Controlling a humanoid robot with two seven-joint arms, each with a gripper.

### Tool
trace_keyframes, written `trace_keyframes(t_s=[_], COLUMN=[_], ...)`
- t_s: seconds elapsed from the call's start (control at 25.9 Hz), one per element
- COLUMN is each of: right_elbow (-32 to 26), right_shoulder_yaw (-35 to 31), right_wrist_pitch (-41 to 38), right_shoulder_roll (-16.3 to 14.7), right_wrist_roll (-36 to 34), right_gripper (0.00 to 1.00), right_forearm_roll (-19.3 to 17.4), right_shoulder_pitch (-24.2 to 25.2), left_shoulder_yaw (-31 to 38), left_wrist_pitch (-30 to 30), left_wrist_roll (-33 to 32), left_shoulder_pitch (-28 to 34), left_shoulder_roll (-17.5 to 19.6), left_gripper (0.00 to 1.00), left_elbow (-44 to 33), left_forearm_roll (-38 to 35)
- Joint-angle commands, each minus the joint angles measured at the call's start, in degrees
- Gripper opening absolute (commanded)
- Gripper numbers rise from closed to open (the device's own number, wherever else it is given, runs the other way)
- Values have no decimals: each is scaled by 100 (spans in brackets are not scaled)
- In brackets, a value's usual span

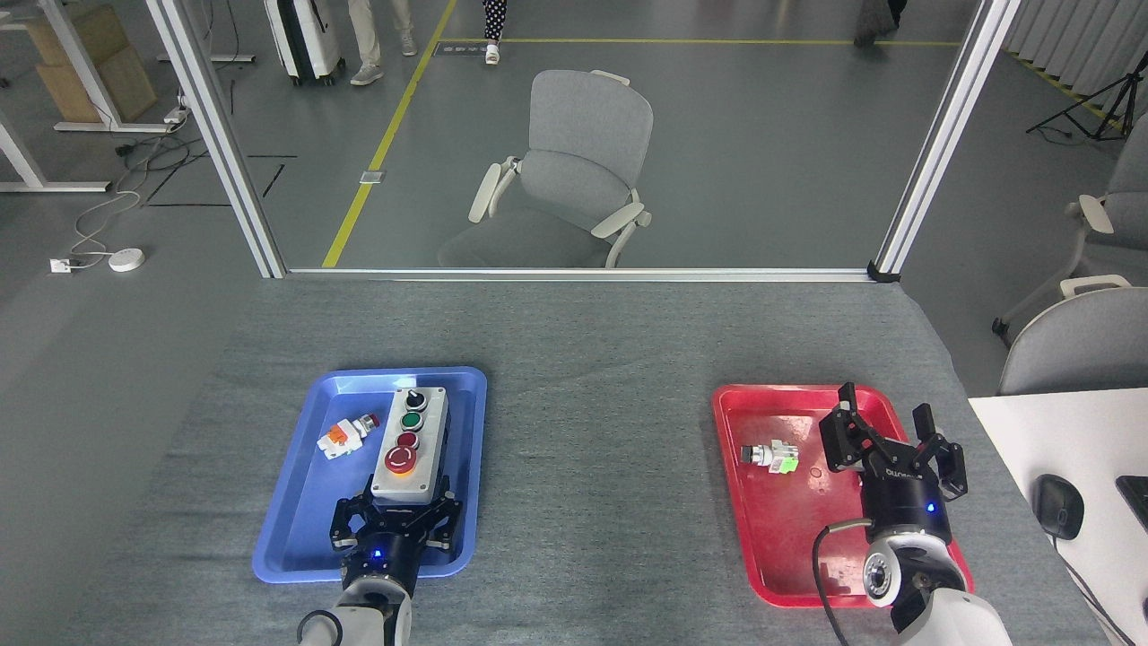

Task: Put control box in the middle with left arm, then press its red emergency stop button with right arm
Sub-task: 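Lift the control box with the left gripper and pull it toward the robot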

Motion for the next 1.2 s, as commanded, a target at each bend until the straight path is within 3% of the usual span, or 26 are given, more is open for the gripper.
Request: trace_keyframes(t_s=[0.0, 0.15, 0.35, 1.16], right_elbow=[0, 0, 0, 0], right_shoulder_yaw=[5, 5, 5, 5], right_wrist_pitch=[-8, -8, -8, -61], right_shoulder_roll=[7, -2, 7, 7], right_wrist_roll=[-3, -3, -12, -12], right_gripper=[100, 100, 100, 100], right_forearm_roll=[9, 9, 9, 18], right_shoulder_pitch=[7, 7, 7, 15], left_shoulder_yaw=[-2, -2, -2, -19], left_wrist_pitch=[107, 116, 116, -174], left_wrist_roll=[-2, -2, 60, -309], left_shoulder_pitch=[-12, -30, -21, 507], left_shoulder_roll=[-6, -6, -6, -111], left_gripper=[78, 59, 47, 35], left_elbow=[56, 153, 144, -1754], left_forearm_roll=[20, 20, 29, 100])
